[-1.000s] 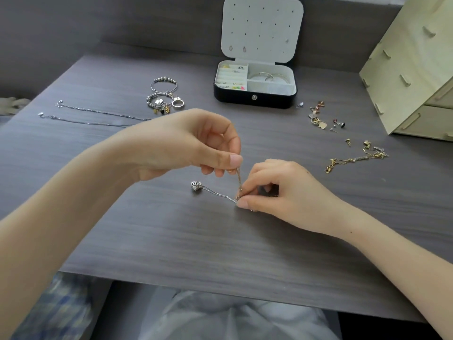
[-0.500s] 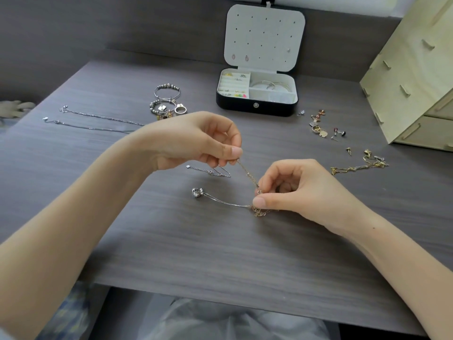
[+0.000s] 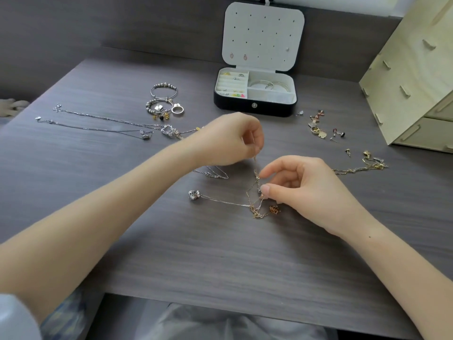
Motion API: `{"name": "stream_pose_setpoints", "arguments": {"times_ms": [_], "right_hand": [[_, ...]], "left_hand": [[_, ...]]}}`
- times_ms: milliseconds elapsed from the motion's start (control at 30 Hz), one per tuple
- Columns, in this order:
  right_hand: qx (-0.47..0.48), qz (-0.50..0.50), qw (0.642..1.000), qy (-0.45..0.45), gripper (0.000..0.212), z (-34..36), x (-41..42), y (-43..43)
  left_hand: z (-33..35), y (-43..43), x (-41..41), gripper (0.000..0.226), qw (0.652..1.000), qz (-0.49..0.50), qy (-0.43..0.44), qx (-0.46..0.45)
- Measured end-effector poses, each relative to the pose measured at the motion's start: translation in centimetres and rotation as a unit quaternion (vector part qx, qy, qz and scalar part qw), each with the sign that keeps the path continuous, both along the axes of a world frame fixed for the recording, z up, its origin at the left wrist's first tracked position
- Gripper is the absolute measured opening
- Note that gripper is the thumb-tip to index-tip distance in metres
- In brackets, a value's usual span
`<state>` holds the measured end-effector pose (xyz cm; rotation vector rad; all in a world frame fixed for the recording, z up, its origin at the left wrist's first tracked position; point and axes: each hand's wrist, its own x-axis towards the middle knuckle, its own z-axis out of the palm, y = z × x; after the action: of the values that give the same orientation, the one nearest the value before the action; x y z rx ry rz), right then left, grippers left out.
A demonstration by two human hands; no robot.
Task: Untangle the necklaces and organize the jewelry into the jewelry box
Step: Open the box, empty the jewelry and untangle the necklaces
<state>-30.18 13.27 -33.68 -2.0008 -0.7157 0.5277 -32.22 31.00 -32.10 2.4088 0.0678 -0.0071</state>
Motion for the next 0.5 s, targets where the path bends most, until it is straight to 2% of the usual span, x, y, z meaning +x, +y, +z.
{"name": "stream_pose_setpoints", "arguments": {"times_ms": [100, 333, 500], "right_hand": [[-0.025, -0.003, 0.999, -0.039, 0.009, -0.2, 0.1, -0.2], [-0.089, -0.030, 0.986, -0.136, 0.010, 0.1, 1.5, -0.3], [-0.149, 0.024, 0.978, -0.144, 0.013, 0.9, 2.2, 0.9]], "left_hand": [[-0.8, -0.4, 0.3, 0.011, 0.999, -0.010, -0.029, 0.042], [-0.9, 0.1, -1.3, 0.012, 0.995, 0.006, -0.082, 0.056], [-1.2, -0.3, -2.8, 0.016, 0.994, 0.012, -0.022, 0.105]]}}
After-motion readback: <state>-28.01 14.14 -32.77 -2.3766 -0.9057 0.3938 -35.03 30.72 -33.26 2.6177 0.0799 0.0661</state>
